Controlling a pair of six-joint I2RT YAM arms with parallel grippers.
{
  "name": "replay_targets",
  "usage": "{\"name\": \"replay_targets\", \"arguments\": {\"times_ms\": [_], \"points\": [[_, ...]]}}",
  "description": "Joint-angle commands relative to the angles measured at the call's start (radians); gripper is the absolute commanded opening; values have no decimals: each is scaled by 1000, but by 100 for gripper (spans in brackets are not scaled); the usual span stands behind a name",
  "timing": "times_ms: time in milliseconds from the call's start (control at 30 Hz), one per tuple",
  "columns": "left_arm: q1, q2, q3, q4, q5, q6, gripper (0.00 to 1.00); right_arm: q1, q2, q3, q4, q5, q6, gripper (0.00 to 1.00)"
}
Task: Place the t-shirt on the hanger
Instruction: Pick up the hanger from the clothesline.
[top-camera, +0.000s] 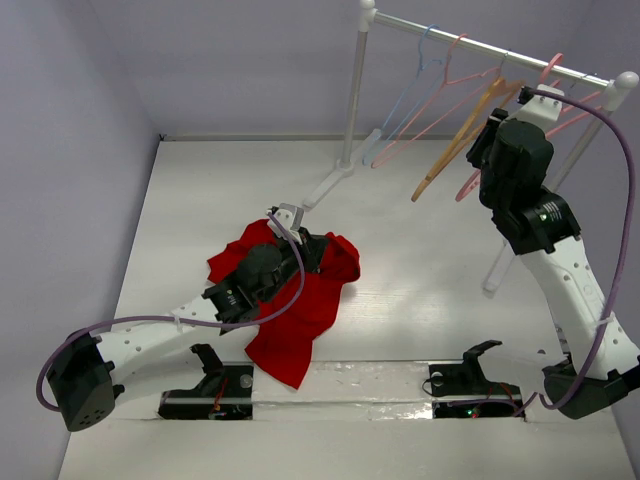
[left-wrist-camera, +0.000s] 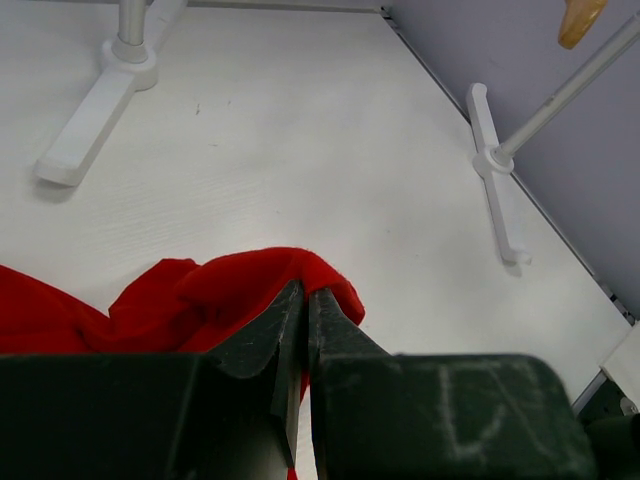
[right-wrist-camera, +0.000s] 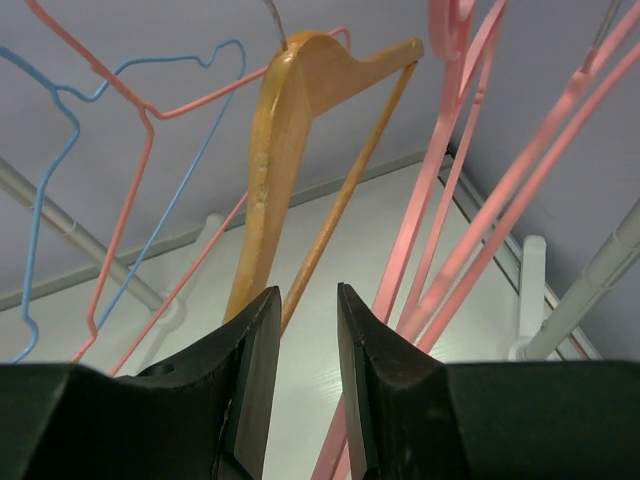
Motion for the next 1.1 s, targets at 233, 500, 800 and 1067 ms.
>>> {"name": "replay_targets", "arguments": {"times_ms": [233,500,800,1067], "points": [[4,-27,-9,71,22,-8,0,-6,-85,-33,-66,80,25,38],[4,-33,-12,74,28,-12,0,-6,-76,-38,-85,107,19,57],[4,-45,-16,73,24,-12,0,-6,-19,-30,-68,176,-16,52],[4,-45,-17,74,25,-12,0,-15,-10,-55,-53,196,-15,38]]}}
